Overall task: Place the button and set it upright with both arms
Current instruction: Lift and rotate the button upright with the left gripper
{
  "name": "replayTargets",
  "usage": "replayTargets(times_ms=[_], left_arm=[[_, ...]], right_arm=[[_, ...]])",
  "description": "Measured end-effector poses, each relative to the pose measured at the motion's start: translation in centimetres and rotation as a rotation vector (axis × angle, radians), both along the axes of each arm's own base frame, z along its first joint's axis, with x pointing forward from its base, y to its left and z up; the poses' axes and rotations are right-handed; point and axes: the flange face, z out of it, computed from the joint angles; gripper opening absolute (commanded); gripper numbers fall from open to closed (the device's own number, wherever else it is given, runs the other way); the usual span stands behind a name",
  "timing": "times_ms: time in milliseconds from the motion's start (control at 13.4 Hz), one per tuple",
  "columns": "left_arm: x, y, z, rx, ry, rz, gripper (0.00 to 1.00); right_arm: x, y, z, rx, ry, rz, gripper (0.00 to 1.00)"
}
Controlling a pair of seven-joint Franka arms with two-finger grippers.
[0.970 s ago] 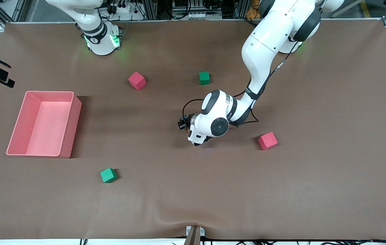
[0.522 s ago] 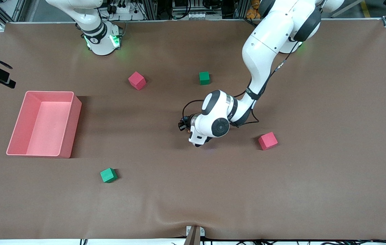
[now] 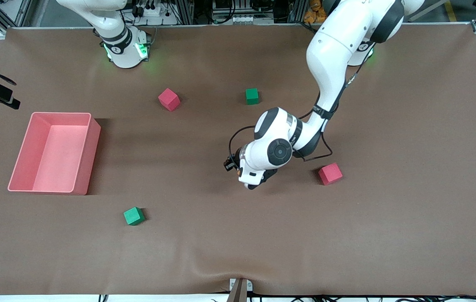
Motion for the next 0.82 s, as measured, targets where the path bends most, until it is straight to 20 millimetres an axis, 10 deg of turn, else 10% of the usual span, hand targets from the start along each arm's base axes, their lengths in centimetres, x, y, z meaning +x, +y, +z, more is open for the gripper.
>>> replayTargets(times_ms=[373,821], left_arm=[[0.5,0.2,4.4,0.147,-0.167,-0.013,0.00],[-2.7,-3.8,2.2,0.454,-0.500,-0.023,0.00]], right_arm=[[0.0,-0.1,0.0,0.000,-0.003,-0.002,1.00],[0.0,-0.3,0.0,0.000,-0.004,-0.005,1.00]])
